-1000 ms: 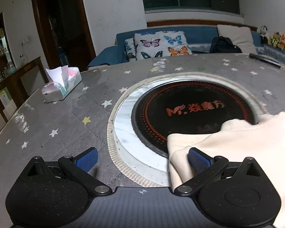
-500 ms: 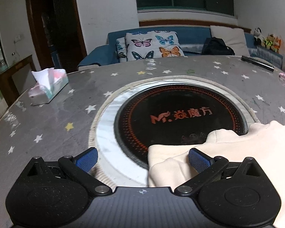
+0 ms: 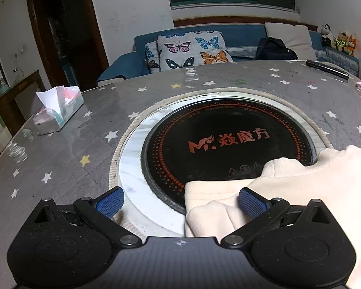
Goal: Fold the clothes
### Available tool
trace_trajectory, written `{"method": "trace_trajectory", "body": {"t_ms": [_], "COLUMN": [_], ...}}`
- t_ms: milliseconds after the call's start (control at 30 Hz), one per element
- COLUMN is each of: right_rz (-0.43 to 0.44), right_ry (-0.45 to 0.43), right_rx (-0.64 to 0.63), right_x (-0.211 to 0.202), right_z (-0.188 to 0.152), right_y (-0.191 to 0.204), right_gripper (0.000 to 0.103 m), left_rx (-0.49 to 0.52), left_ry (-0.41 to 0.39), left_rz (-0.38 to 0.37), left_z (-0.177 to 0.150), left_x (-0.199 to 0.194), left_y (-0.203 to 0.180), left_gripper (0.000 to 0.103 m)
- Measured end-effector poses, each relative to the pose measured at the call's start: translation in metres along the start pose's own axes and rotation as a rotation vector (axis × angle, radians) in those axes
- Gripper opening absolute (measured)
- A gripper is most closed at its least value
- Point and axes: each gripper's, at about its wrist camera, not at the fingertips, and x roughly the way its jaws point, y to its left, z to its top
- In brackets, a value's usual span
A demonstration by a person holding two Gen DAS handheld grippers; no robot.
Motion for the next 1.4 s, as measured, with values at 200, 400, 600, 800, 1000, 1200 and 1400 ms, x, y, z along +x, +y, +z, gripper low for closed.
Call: {"method": "trace_trajectory", "body": {"t_ms": [200, 400, 600, 800, 1000, 1200, 1400], "right_rz": [0.011, 0.013, 0.011, 0.033, 0.046, 0.056, 0.075], "right_ry": [-0.010, -0.005, -0.005, -0.008, -0.006, -0.002, -0.008], "right_rx": [0.003, -0.006, -0.014, -0.026, -0.038, -0.050, -0.053], "right_x": [-0.014, -0.022, -0.030, -0.038, -0.044, -0.049, -0.055], "right_z": [-0.002, -0.008, -0.011, -0.013, -0.016, -0.019, -0.020], "right_y": [0.003, 0.008, 0.009, 0.013, 0.017, 0.021, 0.025], "right_gripper": [0.103, 0.103, 0.103, 0.103, 0.103, 0.103, 0.103], "left_rx": [-0.022, -0.038, -0.058, -0.060, -0.069, -0.078, -0.084], "left_ry": [-0.004, -0.008, -0.019, -0.022, -0.018, -0.019, -0.025], "left_rz": [0.002, 0.003, -0.001, -0.008, -0.011, -0.011, -0.014], "left_z": [-0.005, -0.012, -0.020, -0.026, -0.034, -0.040, -0.042], "left_x": [-0.012, -0.026, -0.040, -0.048, -0.056, -0.061, -0.067], "left_y": [0.005, 0.008, 0.012, 0.012, 0.013, 0.015, 0.016], "left_gripper": [0.103, 0.103, 0.103, 0.103, 0.103, 0.103, 0.103]}}
